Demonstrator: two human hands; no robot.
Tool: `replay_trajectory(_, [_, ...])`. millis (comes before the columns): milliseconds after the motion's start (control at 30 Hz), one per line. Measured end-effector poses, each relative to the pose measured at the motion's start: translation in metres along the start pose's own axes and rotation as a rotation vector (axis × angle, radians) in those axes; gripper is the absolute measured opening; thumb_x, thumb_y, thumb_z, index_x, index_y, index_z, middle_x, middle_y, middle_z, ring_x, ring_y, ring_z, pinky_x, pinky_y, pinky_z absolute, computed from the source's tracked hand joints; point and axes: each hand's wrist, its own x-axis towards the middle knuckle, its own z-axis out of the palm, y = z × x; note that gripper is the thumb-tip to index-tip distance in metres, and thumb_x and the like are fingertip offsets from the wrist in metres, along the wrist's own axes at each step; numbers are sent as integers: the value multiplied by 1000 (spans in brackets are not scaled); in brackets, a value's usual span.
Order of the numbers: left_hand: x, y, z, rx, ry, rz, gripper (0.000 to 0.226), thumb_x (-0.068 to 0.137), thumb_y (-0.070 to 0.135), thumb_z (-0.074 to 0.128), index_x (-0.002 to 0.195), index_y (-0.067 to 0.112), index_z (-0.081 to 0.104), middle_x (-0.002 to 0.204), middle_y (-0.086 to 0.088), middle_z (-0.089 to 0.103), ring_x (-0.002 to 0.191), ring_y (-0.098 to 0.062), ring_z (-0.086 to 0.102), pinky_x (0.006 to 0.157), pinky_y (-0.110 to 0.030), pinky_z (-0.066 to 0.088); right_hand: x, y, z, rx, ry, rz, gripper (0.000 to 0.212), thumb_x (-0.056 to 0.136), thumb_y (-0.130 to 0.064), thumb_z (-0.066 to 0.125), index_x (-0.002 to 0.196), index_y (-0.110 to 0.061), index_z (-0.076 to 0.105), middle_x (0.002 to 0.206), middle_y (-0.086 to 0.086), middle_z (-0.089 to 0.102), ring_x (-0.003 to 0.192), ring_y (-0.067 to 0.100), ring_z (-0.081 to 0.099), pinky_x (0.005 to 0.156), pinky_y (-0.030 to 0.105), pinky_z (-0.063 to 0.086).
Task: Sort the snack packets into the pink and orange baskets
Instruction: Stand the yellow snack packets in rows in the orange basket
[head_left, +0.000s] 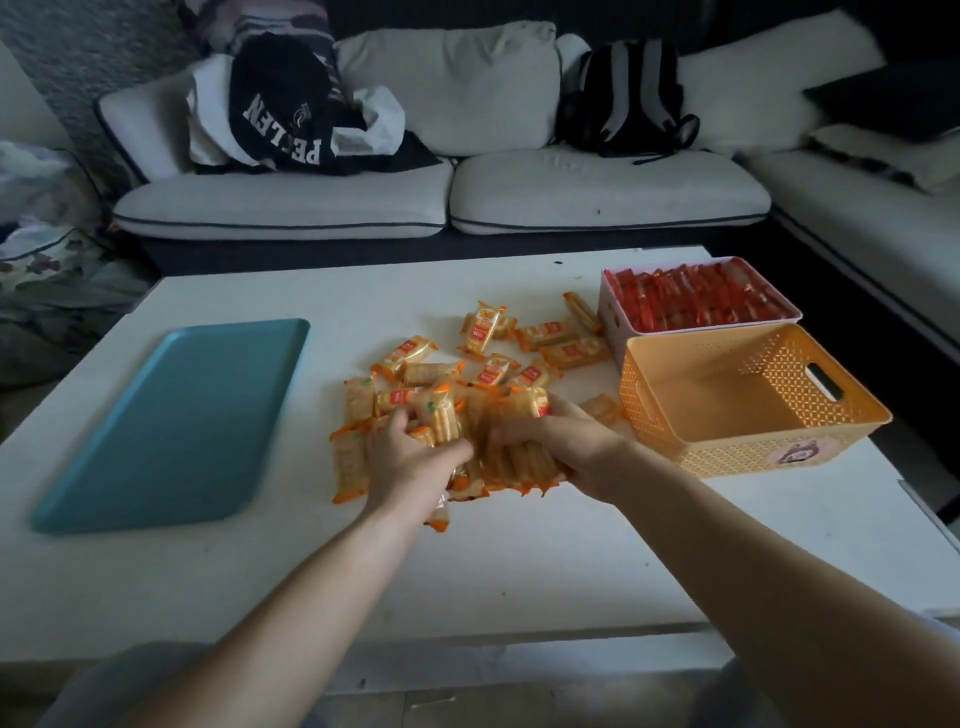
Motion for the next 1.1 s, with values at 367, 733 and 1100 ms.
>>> replay_trajectory(367, [-13, 136, 200, 57, -297, 400, 66, 67, 38, 81, 125, 27, 52, 123, -1, 63, 106, -24, 63, 84, -35, 55, -66, -44, -183, 33, 472, -188, 73, 71, -44, 88, 132, -26, 53, 117, 8, 72, 98, 28, 75, 85, 50, 61])
replay_trajectory(733, [8, 88, 193, 861, -558, 782, 18, 90, 34, 56, 100, 31, 71, 103, 9, 66, 103, -19, 63, 85, -37, 52, -52, -17, -236, -1005, 640, 208, 23, 100, -18, 41, 88, -14, 60, 92, 4, 67, 72, 17, 60, 58, 25, 49])
replay_trajectory(1100, [16, 46, 89, 621, -488, 699, 26, 88, 14, 65, 86, 40, 65, 91, 23, 66, 84, 2, 62, 75, -23, 50, -40, -23, -140, -1284, 344, -198, 29, 90, -20, 62, 114, -34, 68, 114, -6, 68, 94, 16, 64, 75, 34, 59])
